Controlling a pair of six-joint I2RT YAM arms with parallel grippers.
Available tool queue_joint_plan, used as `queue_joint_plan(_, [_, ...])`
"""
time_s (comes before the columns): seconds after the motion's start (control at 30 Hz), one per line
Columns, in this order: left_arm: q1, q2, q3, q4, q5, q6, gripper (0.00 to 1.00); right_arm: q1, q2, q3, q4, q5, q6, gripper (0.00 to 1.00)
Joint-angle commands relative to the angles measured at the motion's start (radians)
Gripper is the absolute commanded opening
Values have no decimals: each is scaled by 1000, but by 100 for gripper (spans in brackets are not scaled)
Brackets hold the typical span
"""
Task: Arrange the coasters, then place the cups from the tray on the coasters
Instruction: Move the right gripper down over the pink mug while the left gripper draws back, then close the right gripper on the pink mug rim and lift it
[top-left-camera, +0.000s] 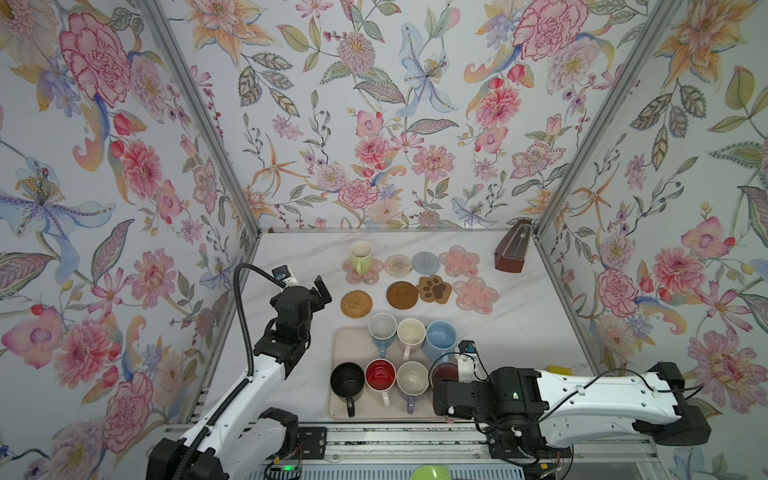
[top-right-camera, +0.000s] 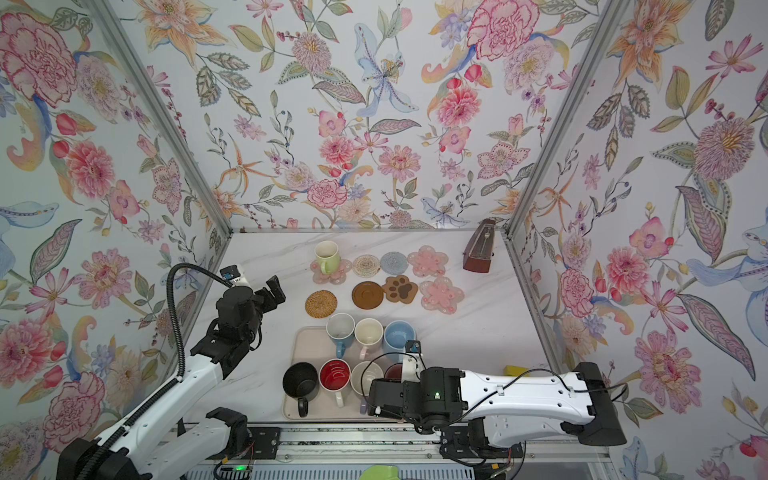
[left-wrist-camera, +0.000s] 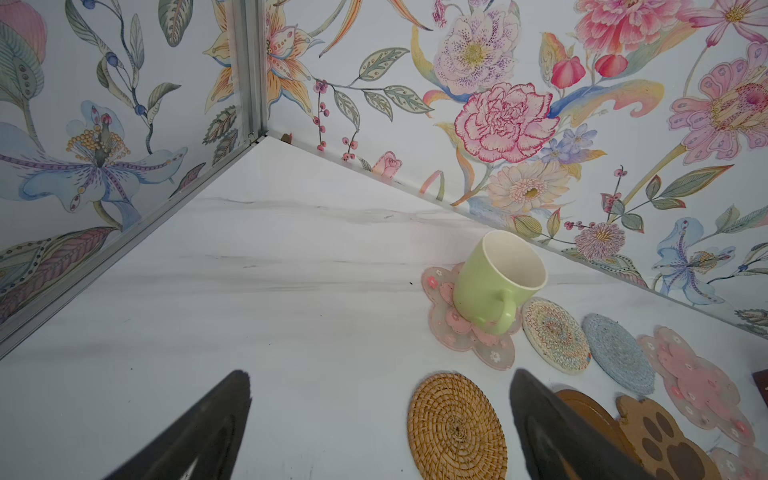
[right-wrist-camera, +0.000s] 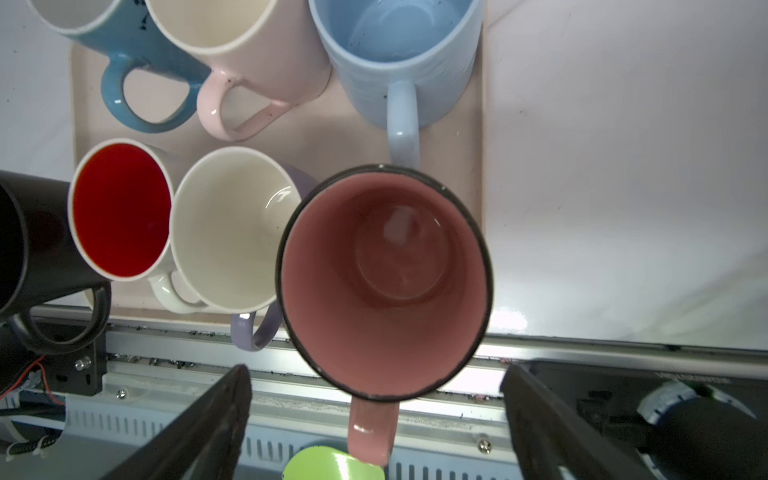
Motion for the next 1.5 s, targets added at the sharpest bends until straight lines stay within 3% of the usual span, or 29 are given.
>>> queue_joint_plan(0.0, [11, -19, -20, 14, -1, -12, 99, 41, 43, -18, -29, -28, 73, 91])
queue_joint_plan(0.3, [14, -47, -41, 12, 2, -22, 99, 71, 90, -94, 78, -60, 98, 70])
queue_joint_plan(0.8, [18, -76, -63, 8, 0, -27, 99, 64, 134, -131, 78, -53, 75, 41])
queue_joint_plan(1.37, [23, -84, -79, 14, -1, -26, 99, 43, 64, -169, 70, -61, 33, 2])
queue_joint_plan(1.47, [25, -79, -80, 19, -1, -26, 99, 30, 52, -159, 46, -56, 16, 0])
